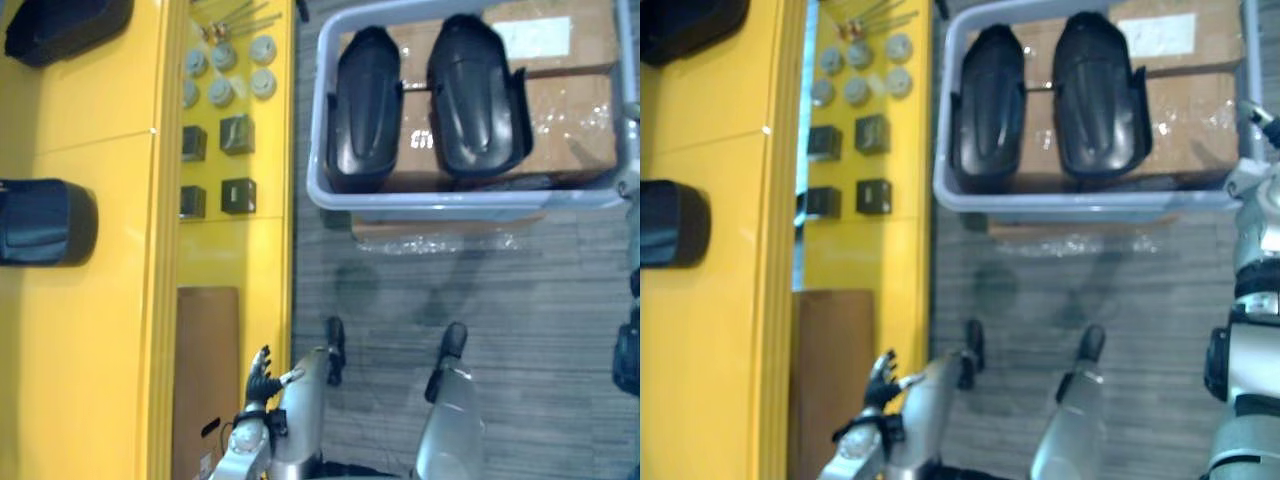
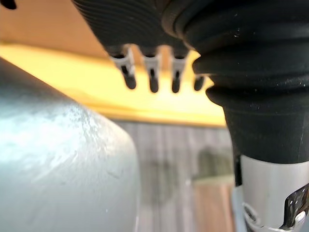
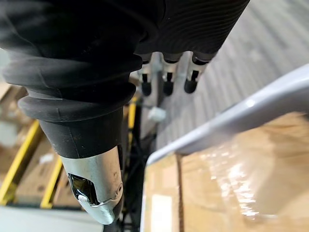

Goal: Walk over and take plastic housings, then place them on the shelf

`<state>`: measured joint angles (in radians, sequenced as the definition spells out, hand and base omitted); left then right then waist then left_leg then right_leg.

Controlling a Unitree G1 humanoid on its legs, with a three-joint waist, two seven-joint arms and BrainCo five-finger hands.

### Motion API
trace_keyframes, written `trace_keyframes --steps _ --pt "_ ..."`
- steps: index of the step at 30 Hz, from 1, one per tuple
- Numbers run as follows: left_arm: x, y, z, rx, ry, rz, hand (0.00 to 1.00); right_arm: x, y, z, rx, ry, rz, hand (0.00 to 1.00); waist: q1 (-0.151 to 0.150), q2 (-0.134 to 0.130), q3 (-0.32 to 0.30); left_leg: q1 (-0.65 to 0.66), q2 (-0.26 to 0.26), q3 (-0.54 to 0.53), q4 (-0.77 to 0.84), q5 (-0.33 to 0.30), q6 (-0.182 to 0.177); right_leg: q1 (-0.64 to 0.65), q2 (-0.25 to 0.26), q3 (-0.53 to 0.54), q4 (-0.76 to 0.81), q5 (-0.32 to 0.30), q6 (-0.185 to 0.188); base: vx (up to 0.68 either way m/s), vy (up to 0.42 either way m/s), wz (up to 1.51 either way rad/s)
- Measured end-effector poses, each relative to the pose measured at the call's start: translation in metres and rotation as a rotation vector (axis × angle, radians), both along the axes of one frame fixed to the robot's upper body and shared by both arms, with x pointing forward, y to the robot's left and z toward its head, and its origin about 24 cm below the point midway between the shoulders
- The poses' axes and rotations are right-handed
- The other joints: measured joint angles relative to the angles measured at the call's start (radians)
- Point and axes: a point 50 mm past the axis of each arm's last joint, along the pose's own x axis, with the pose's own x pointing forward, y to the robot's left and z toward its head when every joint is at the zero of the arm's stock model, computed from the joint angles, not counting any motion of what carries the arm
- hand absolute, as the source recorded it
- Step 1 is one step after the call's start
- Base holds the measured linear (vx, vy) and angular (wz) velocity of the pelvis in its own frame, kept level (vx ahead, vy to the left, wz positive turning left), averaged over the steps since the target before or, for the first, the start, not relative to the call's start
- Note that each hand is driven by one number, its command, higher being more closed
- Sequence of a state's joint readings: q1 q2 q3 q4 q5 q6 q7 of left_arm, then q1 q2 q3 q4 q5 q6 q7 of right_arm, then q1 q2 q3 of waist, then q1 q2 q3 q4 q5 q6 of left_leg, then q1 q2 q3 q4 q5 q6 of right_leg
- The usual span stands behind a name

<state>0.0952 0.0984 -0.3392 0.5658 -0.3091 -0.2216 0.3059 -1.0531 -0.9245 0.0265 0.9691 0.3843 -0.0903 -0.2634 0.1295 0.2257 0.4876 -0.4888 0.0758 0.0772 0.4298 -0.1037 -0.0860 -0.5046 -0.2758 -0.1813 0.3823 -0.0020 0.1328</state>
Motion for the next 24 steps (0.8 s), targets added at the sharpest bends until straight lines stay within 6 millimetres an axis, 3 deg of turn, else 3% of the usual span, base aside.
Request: trace_keyframes --steps 2,6,15,19,24 --pt "0.0 -0.001 -0.001 -0.01 0.007 -0.003 0.0 0.0 0.004 0.012 -0.049 -0.004 0.003 0.0 0.002 0.006 -0.004 -0.015 -0.009 -0.024 0.006 0.0 0.0 -0.02 -0.011 -0.019 0.028 -0.003 -0.001 0.05 -0.031 0.06" --pt "0.001 -0.003 -0.002 -0.042 0.002 -0.008 0.0 0.001 0.006 0.015 -0.103 0.038 -0.007 0.0 0.009 0.016 -0.011 -0.042 -0.017 -0.058 0.053 -0.027 0.001 -0.026 -0.024 -0.041 0.057 -0.025 -0.001 -0.02 0.02 0.11" --pt "0.004 -0.013 -0.001 -0.072 -0.011 -0.061 0.0 0.004 0.013 0.032 -0.177 0.064 0.007 0.0 0.067 0.049 -0.035 -0.098 -0.02 -0.08 0.087 -0.035 -0.001 -0.053 -0.035 -0.063 0.06 -0.026 0.002 0.0 0.022 0.06" --pt "0.004 -0.016 -0.001 -0.08 -0.01 -0.066 0.0 0.008 0.016 0.031 -0.192 0.112 0.018 0.0 0.083 0.058 -0.042 -0.105 -0.024 -0.091 0.088 -0.035 -0.001 -0.054 -0.035 -0.069 0.065 -0.026 0.003 0.08 0.018 0.04" --pt "0.005 -0.022 0.0 -0.079 -0.012 -0.103 0.0 0.007 0.002 0.017 -0.139 0.243 -0.056 0.0 0.117 0.074 -0.053 -0.119 -0.024 -0.098 0.108 -0.05 0.003 -0.054 -0.035 -0.076 0.058 -0.029 0.003 0.0 0.029 0.02"
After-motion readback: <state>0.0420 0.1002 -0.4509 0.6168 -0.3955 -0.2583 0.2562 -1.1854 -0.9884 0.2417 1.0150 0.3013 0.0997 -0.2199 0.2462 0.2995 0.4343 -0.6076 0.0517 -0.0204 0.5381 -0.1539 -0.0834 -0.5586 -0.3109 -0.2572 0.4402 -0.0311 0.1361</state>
